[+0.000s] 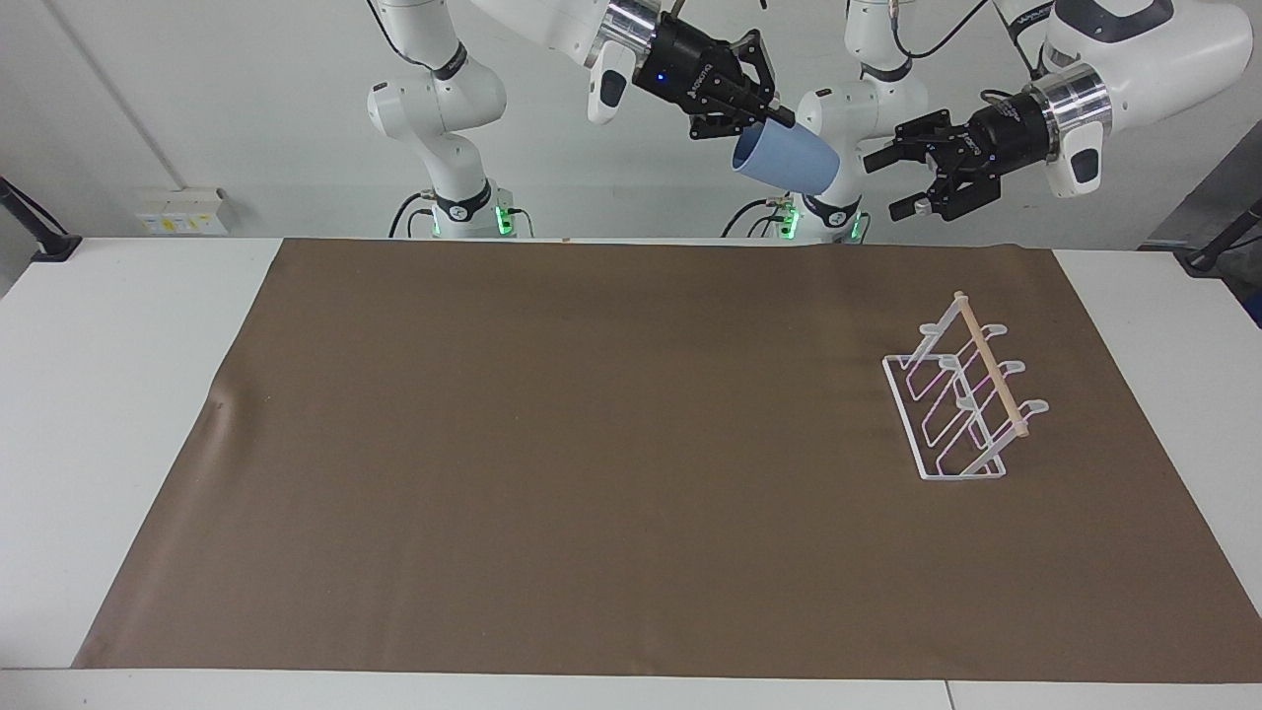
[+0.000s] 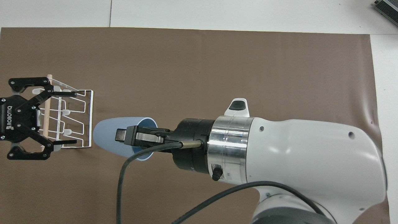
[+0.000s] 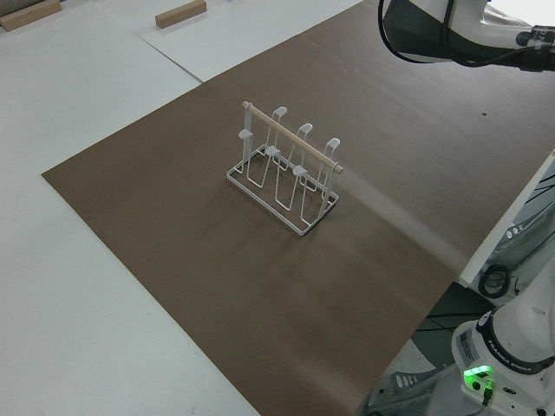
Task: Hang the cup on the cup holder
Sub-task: 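Move the left gripper onto the cup's closed end held by the right gripper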
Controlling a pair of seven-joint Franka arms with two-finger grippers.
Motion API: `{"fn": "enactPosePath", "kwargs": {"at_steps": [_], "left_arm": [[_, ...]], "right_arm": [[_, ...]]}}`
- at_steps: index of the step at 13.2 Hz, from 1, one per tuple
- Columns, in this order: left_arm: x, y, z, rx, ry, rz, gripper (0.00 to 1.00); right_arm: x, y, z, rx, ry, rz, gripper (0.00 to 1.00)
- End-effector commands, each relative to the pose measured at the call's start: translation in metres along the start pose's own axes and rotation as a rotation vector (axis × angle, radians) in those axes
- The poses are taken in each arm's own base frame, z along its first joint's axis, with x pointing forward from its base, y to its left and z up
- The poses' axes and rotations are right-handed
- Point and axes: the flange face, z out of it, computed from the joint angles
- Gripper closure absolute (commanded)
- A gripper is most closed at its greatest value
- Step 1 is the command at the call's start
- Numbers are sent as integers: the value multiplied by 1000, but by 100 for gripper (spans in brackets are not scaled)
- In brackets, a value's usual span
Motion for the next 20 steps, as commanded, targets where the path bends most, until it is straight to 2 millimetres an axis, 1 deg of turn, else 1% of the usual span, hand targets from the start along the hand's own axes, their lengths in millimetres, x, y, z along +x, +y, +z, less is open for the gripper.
{"fn": "enactPosePath", "kwargs": {"at_steps": [1, 4, 6, 10, 12, 16, 17, 19, 20], "left_arm": [[-17, -12, 13, 21, -11, -2, 0], [-22, -23, 31, 54, -5, 7, 0], [-22, -25, 34, 63, -2, 1, 0], [-25, -43, 57, 78, 20, 7, 0], [-26, -46, 64, 63, 34, 10, 0], [-31, -46, 63, 41, 42, 7, 0], [-34, -47, 70, 43, 48, 8, 0], [-37, -45, 78, 20, 62, 5, 0], [-39, -45, 86, 15, 72, -1, 0]], "right_arm": [[-10, 6, -5, 5, 8, 26, 100], [-10, 6, -6, 4, 10, 26, 100], [-10, 6, -6, 4, 10, 28, 100], [-10, 6, -6, 0, 11, 25, 100], [-10, 6, -6, 1, 13, 25, 100], [-10, 6, -6, -3, 14, 22, 100], [-10, 6, -6, -4, 14, 21, 100], [-10, 6, -6, -4, 14, 21, 100], [-10, 6, -6, -4, 14, 21, 100]]}}
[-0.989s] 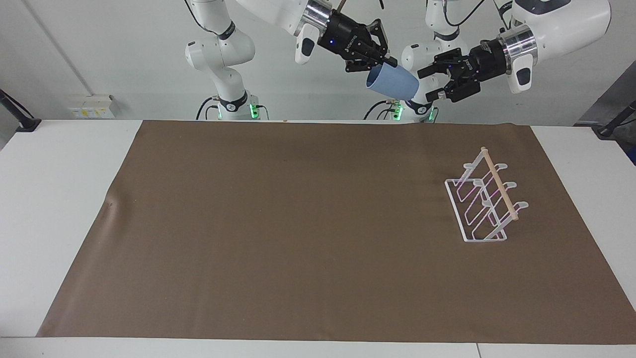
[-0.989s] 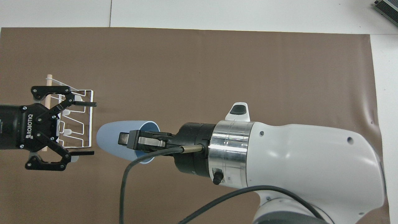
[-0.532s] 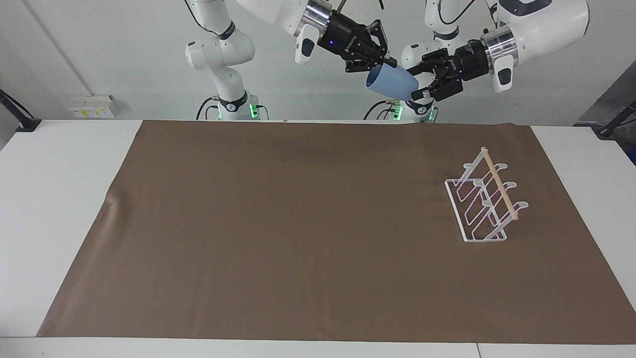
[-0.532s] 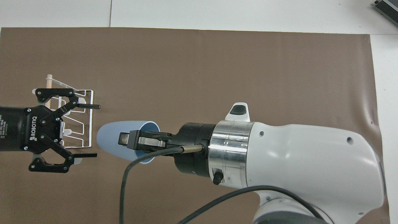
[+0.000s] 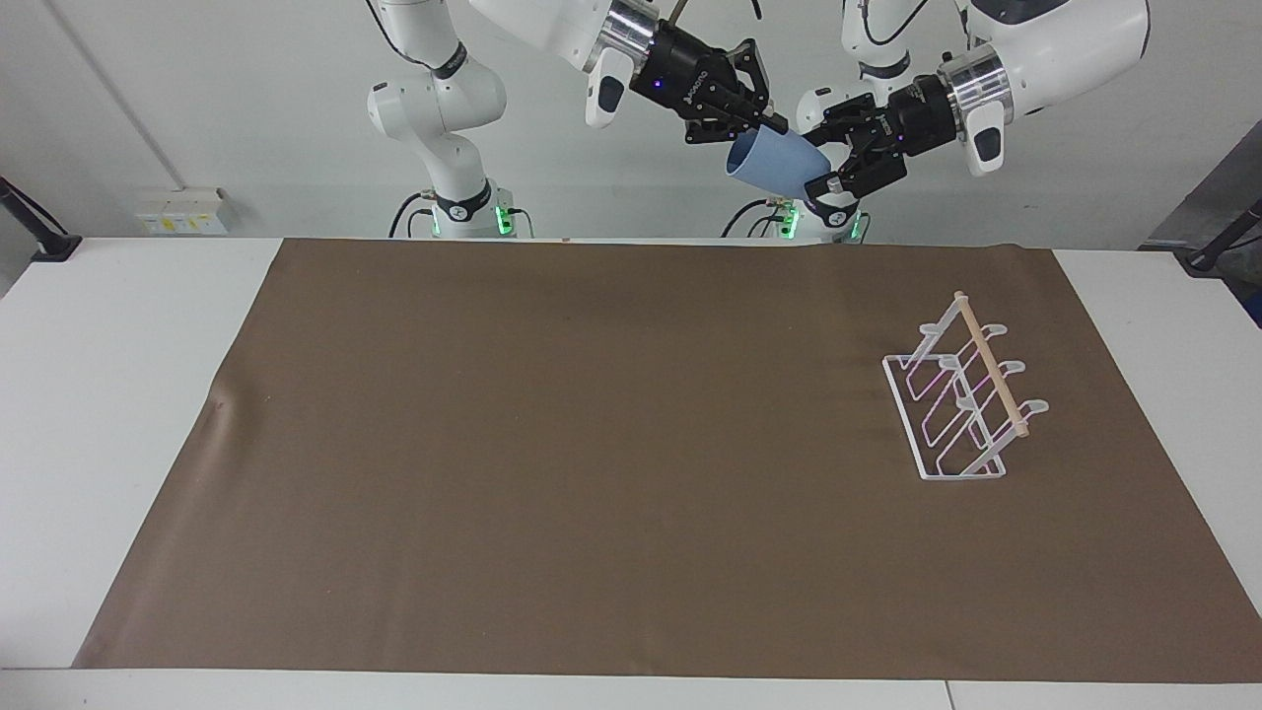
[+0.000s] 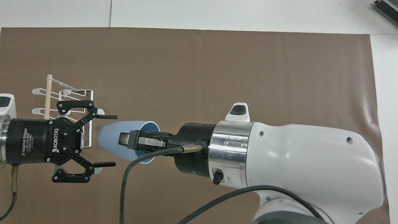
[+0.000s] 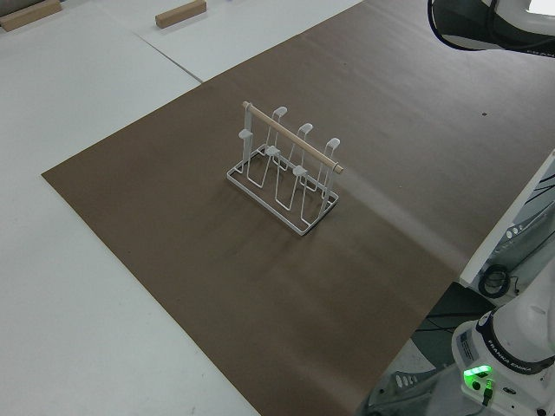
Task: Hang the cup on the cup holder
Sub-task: 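Move the left gripper onto the cup's closed end held by the right gripper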
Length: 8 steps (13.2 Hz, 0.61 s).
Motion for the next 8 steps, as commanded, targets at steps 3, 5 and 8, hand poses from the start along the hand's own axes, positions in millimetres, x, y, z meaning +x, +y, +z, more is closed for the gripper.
{"fn": "enactPosePath", "kwargs": {"at_steps": [3, 5, 8], "left_arm": [[-2, -9, 11, -31, 15, -29, 0], [-1, -9, 10, -32, 17, -27, 0], [2, -8, 6, -35, 19, -29, 0]], "right_arm": [[-6, 4, -5, 3, 14, 21, 100], [-6, 4, -5, 3, 14, 21, 100], [-7, 4, -6, 3, 14, 21, 100]]}}
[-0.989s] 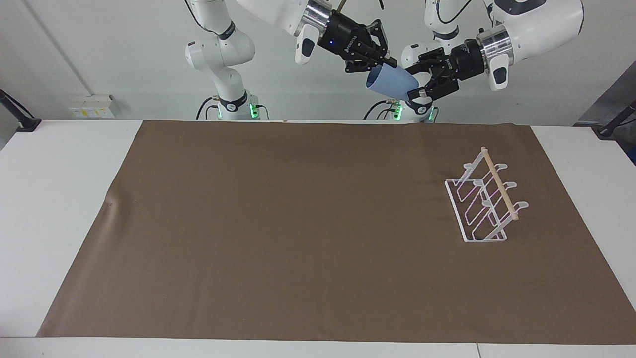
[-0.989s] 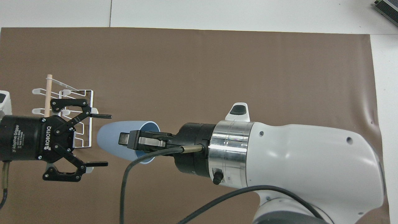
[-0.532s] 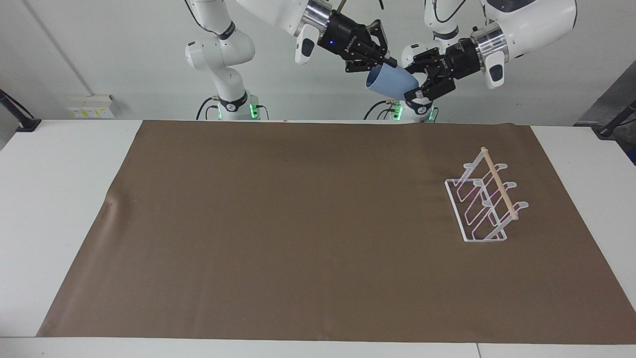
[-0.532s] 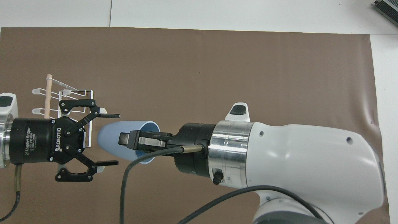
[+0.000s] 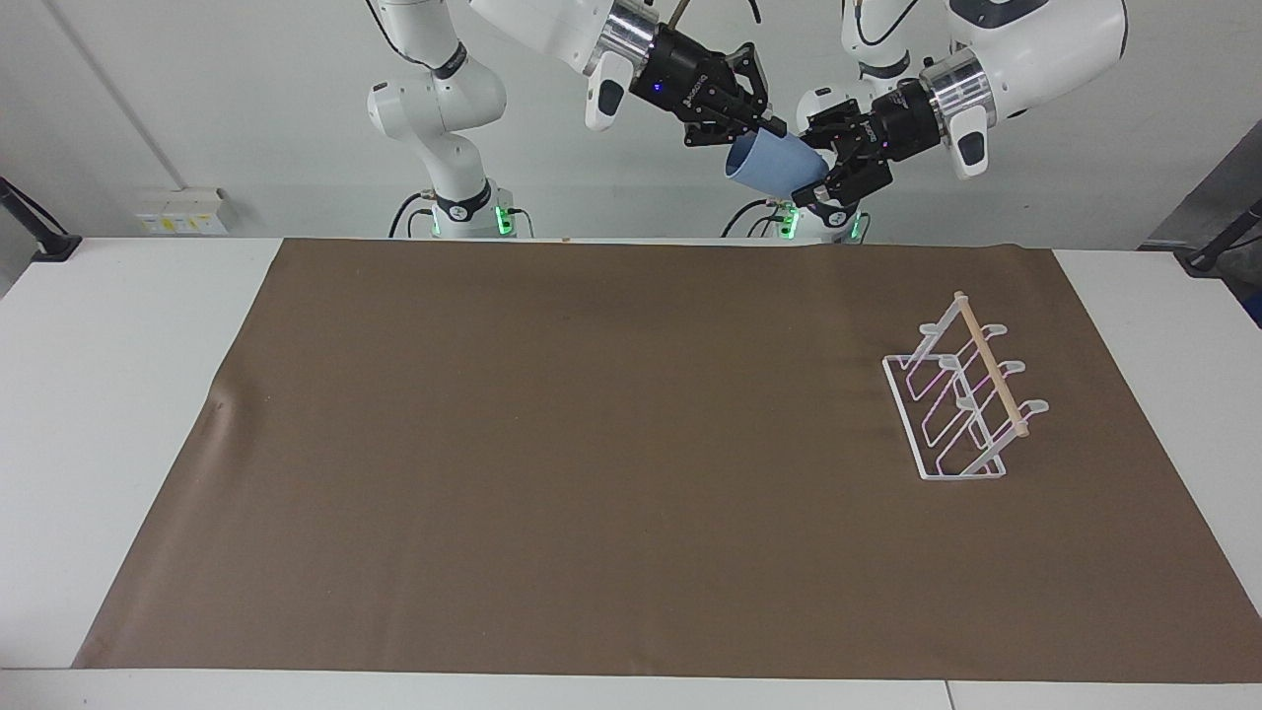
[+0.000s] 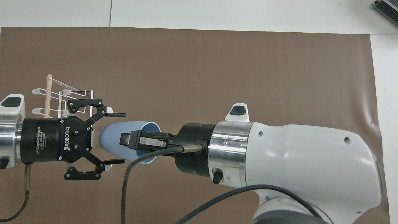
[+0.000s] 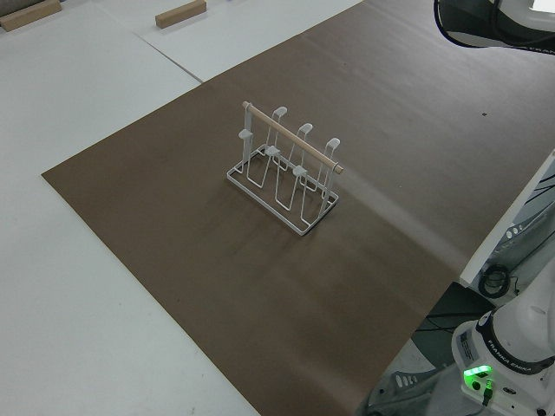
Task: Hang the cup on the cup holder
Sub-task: 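Move the left gripper onto the cup's closed end held by the right gripper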
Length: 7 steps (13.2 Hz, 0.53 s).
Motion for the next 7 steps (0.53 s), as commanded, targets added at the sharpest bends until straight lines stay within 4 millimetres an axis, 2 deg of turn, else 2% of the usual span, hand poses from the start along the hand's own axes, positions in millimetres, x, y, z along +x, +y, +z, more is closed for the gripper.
{"fn": "enactPosePath", "kwargs": {"at_steps": [1, 2, 3, 4, 5, 7], "left_arm": [[2, -9, -3, -20, 6, -13, 0], [2, -9, -2, -18, 7, -16, 1], [2, -9, -2, -17, 8, -12, 19], [3, -9, -3, -18, 8, -8, 52], [2, -10, -4, -18, 9, -5, 99], [0, -10, -5, -16, 34, 7, 100]], "right_arm": [[-6, 1, -7, 8, 17, 17, 100], [-6, 1, -7, 8, 17, 17, 100], [-6, 1, -7, 8, 17, 19, 100], [-6, 1, -7, 7, 17, 18, 100], [-6, 2, -7, 6, 16, 21, 100], [-8, 2, -7, 4, 15, 22, 100]]}}
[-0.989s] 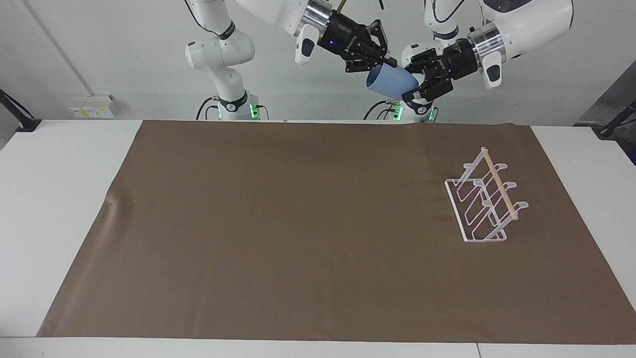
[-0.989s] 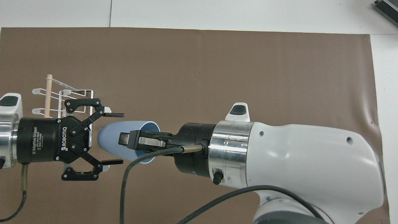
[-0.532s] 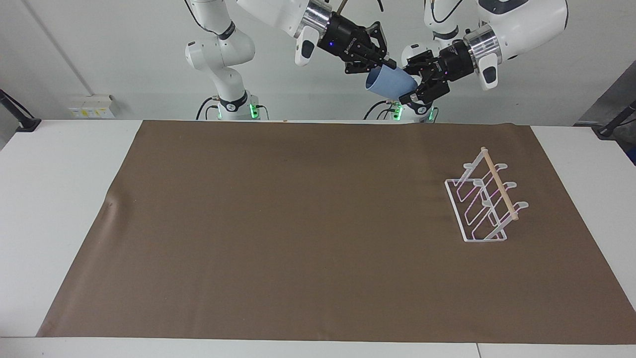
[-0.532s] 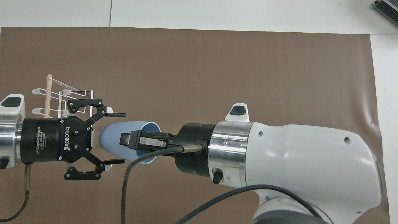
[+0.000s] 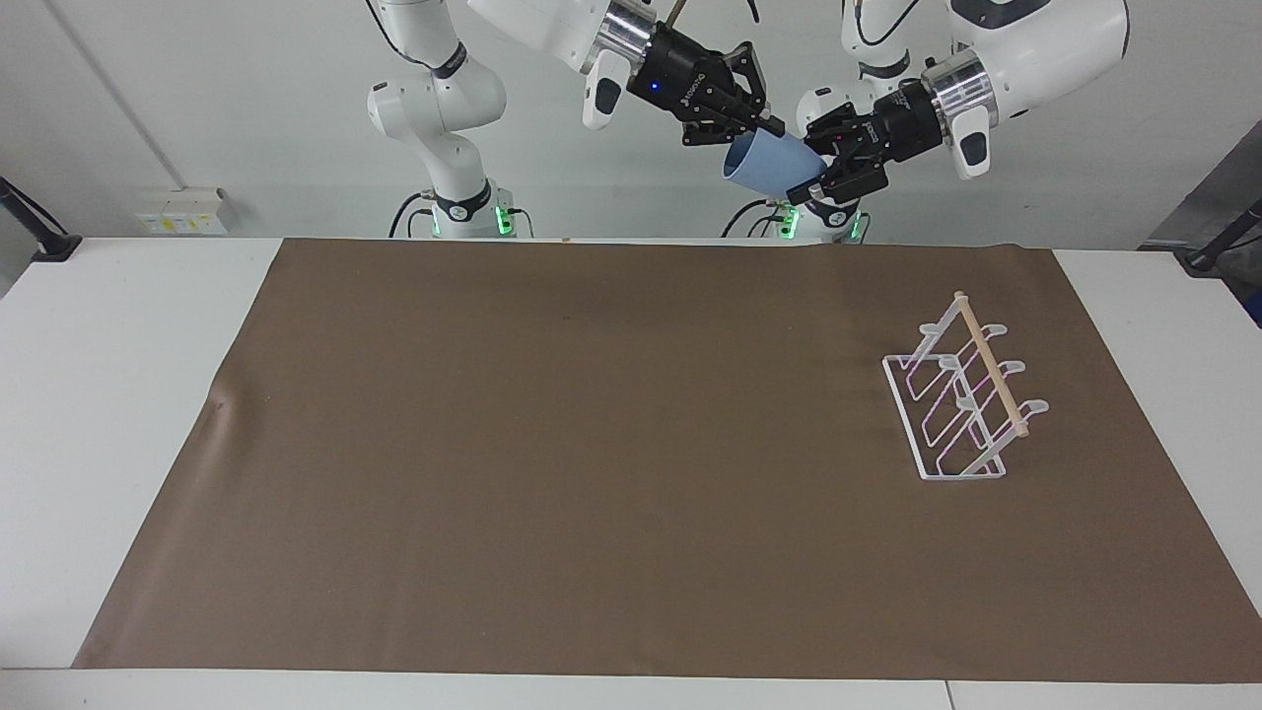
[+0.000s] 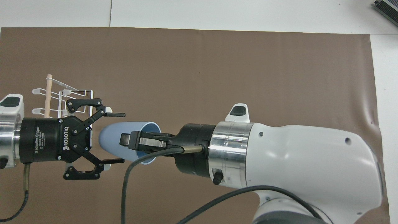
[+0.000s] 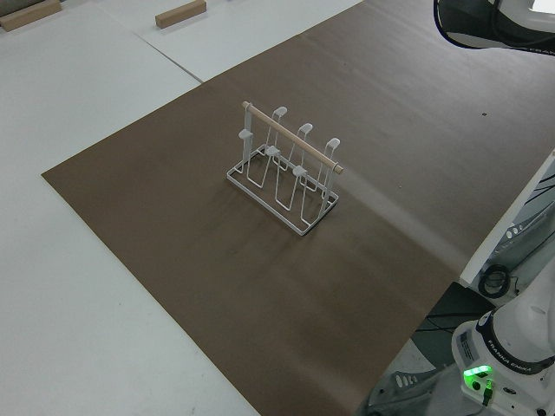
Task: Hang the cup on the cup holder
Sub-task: 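Move the left gripper onto the cup's closed end held by the right gripper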
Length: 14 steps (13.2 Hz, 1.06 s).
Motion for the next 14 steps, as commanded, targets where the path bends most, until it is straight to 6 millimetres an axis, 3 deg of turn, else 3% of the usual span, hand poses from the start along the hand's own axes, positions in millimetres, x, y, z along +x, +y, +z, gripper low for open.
{"fn": "enactPosePath", "kwargs": {"at_steps": [1, 2, 3, 5, 10, 14], "left_arm": [[1, -9, -5, -18, 32, 3, 100], [1, -9, -5, -19, 34, 2, 100], [1, -9, -5, -19, 33, 0, 100], [2, -9, -5, -18, 34, -2, 100], [9, -7, -11, -20, 88, 3, 100], [13, -7, -16, 10, 307, 75, 100]], "right_arm": [[-7, 3, -5, 3, 9, 33, 100], [-7, 3, -5, 2, 8, 34, 100], [-8, 2, -5, 2, 7, 32, 81], [-8, 6, -3, -34, 15, 7, 0], [-8, 8, -3, -43, 16, 7, 0], [-6, 11, -2, -149, 39, -131, 0]]}}
